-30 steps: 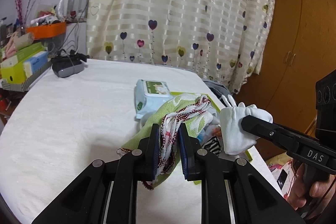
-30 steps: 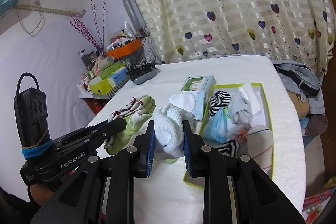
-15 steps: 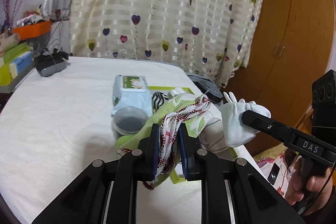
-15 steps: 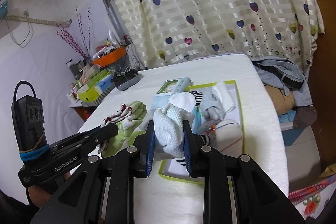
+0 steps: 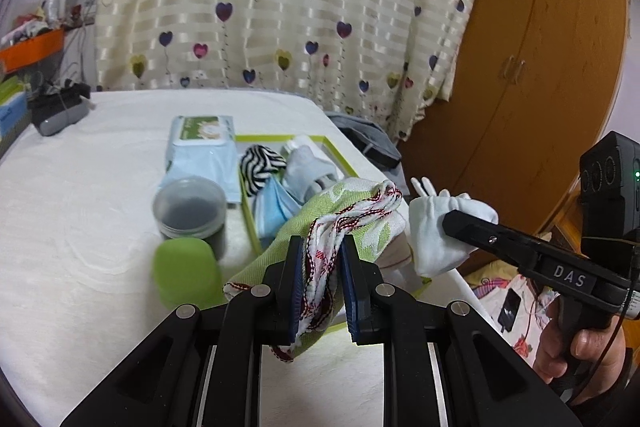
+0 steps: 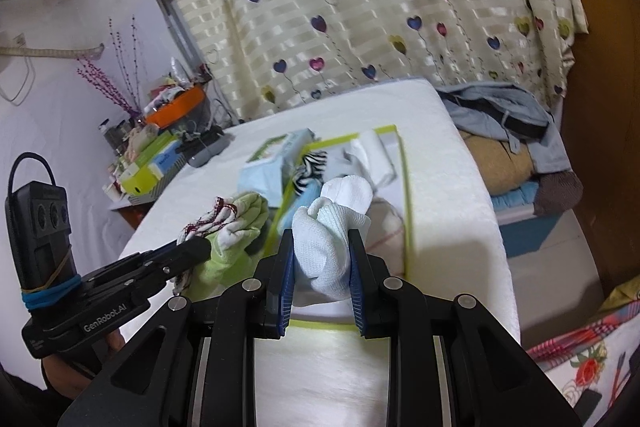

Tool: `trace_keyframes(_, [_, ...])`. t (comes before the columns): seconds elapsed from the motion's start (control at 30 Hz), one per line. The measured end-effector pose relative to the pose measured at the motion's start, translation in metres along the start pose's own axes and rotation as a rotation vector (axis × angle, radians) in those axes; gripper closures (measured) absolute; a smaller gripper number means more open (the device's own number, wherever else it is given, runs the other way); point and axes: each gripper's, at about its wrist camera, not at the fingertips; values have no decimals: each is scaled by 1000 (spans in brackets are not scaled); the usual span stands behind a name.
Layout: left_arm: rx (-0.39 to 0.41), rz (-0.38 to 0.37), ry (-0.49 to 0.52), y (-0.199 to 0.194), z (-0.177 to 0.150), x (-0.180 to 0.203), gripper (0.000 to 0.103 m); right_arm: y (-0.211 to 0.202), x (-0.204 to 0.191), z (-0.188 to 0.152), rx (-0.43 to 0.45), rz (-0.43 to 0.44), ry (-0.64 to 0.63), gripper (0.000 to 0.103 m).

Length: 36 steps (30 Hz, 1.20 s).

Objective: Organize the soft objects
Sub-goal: 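Carry the green cloth and white glove with both grippers over the box, then lower the green cloth and white glove into the box with both grippers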

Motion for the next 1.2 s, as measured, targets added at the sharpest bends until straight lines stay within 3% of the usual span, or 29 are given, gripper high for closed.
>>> trace_keyframes(0.53, [-122,-63,18,48,-16,6,87,32,21,-16,-93,-23,14,78])
trace_keyframes(1.2, [-95,10,26,77,1,-1,86,63,23,7,-73,-14,-2,78])
Point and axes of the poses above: each gripper's, at about its wrist camera, not at the fingertips, and y roughly the way its jaws point, x to its right, z to its top, and after that the axes turned 7 degrees about y, right-handed
